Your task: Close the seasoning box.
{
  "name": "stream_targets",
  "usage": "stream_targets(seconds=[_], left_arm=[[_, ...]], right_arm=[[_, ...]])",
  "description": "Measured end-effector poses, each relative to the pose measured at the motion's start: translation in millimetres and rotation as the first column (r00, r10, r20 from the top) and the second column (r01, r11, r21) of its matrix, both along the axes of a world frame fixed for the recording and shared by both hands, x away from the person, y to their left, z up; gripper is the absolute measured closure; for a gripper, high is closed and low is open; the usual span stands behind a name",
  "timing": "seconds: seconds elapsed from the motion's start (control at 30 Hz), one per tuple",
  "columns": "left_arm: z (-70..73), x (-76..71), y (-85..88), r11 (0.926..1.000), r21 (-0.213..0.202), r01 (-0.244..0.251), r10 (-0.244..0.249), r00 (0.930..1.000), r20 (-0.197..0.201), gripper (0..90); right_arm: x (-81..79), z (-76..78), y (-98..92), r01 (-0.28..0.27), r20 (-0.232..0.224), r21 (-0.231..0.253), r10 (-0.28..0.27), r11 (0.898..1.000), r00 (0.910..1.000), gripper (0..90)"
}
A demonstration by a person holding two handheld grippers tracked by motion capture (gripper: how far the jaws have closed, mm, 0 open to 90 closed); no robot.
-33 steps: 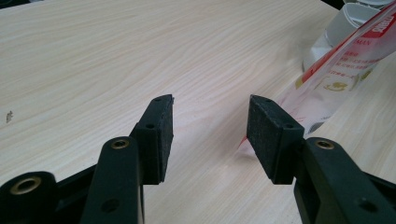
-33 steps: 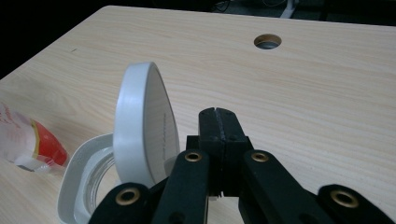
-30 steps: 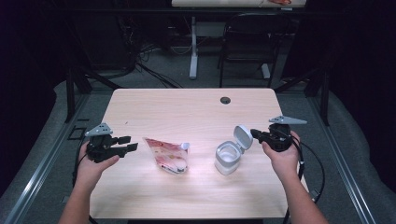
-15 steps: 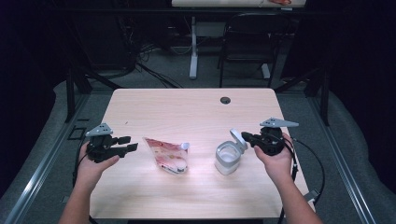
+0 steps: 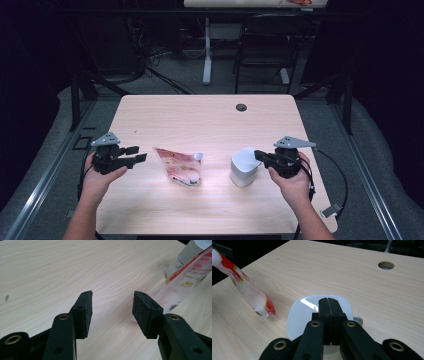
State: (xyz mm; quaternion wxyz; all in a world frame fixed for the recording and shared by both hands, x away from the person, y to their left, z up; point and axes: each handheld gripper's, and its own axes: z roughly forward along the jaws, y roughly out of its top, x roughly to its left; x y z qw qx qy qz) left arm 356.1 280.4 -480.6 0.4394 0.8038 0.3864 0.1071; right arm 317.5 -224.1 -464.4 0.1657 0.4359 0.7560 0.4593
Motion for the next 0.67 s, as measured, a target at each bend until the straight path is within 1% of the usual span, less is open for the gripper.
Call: stream_targets(seconds=[0.1,0.17,0.37,0.4,0.5,0.53,0.6,0.67], left_arm=[[-0.3,0.5,0.3,1.0,0.006,-0.001,0.001,1.0,0.0,50.3],[-0.8,0.8,0.1,1.0,0.007,0.001,-0.001,1.0,0.001,50.3],[-1.5,0.8,0.6,1.0,0.003,-0.007,0.007,1.0,-0.002,50.1],[-1.8,0.9,0.8,1.0,0.003,-0.008,0.008,1.0,-0.002,50.1],[-2.3,1.3,1.6,0.9999,0.006,-0.009,0.009,1.0,-0.001,49.9],[-2.7,1.3,1.7,0.9999,0.0,-0.013,0.013,0.9999,-0.004,49.7],[-3.2,1.6,2.5,0.9999,0.001,-0.017,0.017,0.9999,-0.004,49.5],[-3.2,1.9,3.1,0.9998,0.001,-0.021,0.021,0.9997,-0.009,49.2]], right_arm=[[-5.2,-3.4,-4.0,0.012,0.006,0.0,-0.012,1.0,0.9999,90.0],[-8.8,-6.5,-7.9,0.021,0.003,-0.006,-0.021,1.0,0.9998,90.0],[-20.2,-16.5,-18.7,0.053,0.002,0.025,-0.053,0.998,0.9986,90.0],[-22.5,-18.7,-20.4,0.063,-0.001,0.024,-0.063,0.998,0.998,90.0],[-28.3,-27.8,-25.5,0.086,-0.01,0.045,-0.086,0.995,0.9963,90.0],[-29.2,-30.1,-26.8,0.09,-0.013,0.044,-0.089,0.995,0.9959,90.0],[-31.9,-37.3,-29.9,0.104,-0.024,0.041,-0.104,0.994,0.9943,88.2],[-33.7,-42.3,-31.9,0.111,-0.03,0.033,-0.11,0.993,0.9935,84.3]])
